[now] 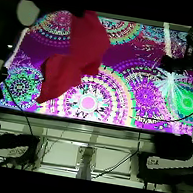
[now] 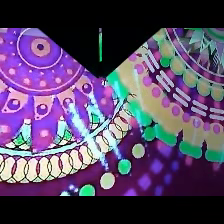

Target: Fold the clothes and pants, and hang the long-sleeved shirts on hangers.

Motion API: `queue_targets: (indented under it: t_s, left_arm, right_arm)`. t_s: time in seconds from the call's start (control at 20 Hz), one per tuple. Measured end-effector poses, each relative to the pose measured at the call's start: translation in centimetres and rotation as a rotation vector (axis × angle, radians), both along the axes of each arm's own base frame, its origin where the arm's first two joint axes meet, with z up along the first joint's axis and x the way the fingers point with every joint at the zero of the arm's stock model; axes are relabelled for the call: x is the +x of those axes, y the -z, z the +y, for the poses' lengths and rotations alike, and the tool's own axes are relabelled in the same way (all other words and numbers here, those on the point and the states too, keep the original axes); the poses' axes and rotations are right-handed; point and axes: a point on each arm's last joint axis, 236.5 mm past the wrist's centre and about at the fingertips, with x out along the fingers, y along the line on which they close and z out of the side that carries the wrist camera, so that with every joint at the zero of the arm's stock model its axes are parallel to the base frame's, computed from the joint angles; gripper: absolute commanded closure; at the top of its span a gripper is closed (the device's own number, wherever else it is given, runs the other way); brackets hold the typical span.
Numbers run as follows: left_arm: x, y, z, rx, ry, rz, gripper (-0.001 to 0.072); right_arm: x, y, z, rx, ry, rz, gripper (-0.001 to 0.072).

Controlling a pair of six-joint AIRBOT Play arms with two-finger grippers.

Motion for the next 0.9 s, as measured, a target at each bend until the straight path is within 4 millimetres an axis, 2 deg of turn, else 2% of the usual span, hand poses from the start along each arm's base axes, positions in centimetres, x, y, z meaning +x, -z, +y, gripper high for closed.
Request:
queue_targets:
  t_s: [0.15,0.25,0.3,0.35,0.4,0.45,0.5,0.6,0.65,0.7,0.75,0.8,0.9]
  left_arm:
    - [-2.7,6.7,-8.3,-0.074,0.185,0.244,0.0692]
    - [-5.6,11.0,-13.9,-0.098,0.322,0.396,0.0689]
    - [-7.2,13.1,-16.3,-0.092,0.382,0.462,0.0596]
    - [-8.6,15.0,-18.1,-0.079,0.426,0.516,0.034]
    - [-9.9,16.9,-19.5,-0.053,0.461,0.561,0.027]
    - [-10.9,18.5,-20.5,-0.021,0.484,0.593,0.027]
    - [-11.4,19.8,-20.9,0.017,0.493,0.604,0.0273]
    - [-11.6,21.1,-20.8,0.09,0.49,0.598,0.0277]
    - [-11.3,21.2,-20.4,0.125,0.479,0.576,0.0341]
    - [-10.7,21.2,-19.5,0.168,0.458,0.549,0.0482]
    - [-10.0,20.9,-18.4,0.211,0.431,0.519,0.0627]
    - [-9.1,20.4,-17.0,0.257,0.397,0.484,0.0691]
    - [-7.3,20.0,-13.3,0.364,0.312,0.45,0.0691]
  right_arm:
    - [0.2,-0.3,-2.0,-0.005,0.046,-0.011,0.0703]
    - [0.2,-0.3,-3.2,-0.007,0.075,-0.012,0.0702]
    - [0.1,-0.3,-3.8,-0.008,0.095,-0.01,0.07]
    - [0.0,-0.2,-4.6,-0.011,0.115,-0.007,0.0671]
    - [-0.1,-0.2,-5.3,-0.012,0.133,-0.006,0.0579]
    - [-0.1,-0.3,-5.9,-0.013,0.147,-0.006,0.0405]
    - [-0.2,-0.3,-6.4,-0.013,0.159,-0.006,0.0297]
    - [-0.3,-0.2,-6.9,-0.011,0.176,-0.005,0.0297]
    - [-0.3,-0.2,-7.1,-0.011,0.179,-0.005,0.0307]
    - [-0.3,-0.2,-7.1,-0.009,0.18,-0.004,0.0311]
    - [-0.4,-0.2,-6.8,-0.004,0.177,0.0,0.046]
    - [-0.5,-0.2,-6.6,0.002,0.171,0.007,0.0689]
    - [-1.0,0.0,-5.5,0.013,0.13,0.03,0.0703]
